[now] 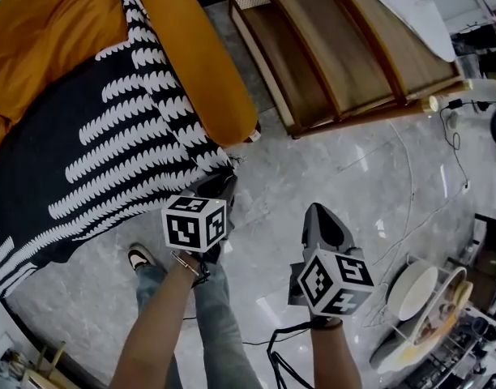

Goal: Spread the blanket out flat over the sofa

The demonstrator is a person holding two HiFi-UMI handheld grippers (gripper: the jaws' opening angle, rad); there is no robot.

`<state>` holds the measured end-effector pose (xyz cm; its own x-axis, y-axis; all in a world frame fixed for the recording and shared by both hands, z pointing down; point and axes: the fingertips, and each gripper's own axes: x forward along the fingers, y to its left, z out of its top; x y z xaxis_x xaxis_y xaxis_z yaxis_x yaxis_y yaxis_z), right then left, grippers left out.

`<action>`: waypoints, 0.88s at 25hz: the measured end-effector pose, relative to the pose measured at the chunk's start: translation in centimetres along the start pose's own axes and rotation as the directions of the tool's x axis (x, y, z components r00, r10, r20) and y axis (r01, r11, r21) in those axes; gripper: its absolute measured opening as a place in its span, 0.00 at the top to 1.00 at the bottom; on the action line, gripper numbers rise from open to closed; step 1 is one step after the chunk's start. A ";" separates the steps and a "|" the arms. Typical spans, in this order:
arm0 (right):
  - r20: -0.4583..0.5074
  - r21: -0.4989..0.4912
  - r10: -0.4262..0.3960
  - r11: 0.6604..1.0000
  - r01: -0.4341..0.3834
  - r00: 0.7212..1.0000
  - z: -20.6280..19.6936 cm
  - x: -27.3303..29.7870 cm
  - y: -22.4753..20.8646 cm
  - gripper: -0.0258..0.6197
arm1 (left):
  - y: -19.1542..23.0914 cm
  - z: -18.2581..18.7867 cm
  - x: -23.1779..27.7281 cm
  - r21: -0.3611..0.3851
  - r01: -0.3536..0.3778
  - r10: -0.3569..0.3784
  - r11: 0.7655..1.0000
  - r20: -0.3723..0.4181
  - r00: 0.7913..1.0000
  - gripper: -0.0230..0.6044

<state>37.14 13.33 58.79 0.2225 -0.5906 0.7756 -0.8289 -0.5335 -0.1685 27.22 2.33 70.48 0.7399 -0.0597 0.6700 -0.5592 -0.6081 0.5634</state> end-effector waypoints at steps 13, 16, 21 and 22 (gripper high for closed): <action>0.008 -0.007 -0.003 1.000 0.003 1.000 -0.2 -1.0 0.8 0.95 | -0.3 -0.8 -1.3 -0.006 -0.005 0.005 1.000 0.006 1.000 0.76; 0.015 -0.011 -0.001 1.000 0.001 1.000 0.2 -1.3 1.3 0.95 | -0.6 -0.5 -2.4 -0.013 0.000 0.000 1.000 0.015 1.000 0.76; 0.031 -0.007 0.004 1.000 -0.003 1.000 1.2 -2.0 2.7 0.95 | -0.9 1.0 -5.7 0.031 0.001 -0.002 1.000 0.019 1.000 0.76; 0.030 -0.002 0.004 1.000 -0.004 1.000 1.2 -2.4 2.9 0.95 | -1.1 1.3 -6.7 0.051 0.004 -0.004 0.999 0.016 1.000 0.76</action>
<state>34.80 12.45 55.76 0.2345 -0.6108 0.7562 -0.8308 -0.5299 -0.1704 23.39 2.34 64.71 0.7484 -0.0699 0.6595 -0.5367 -0.6481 0.5403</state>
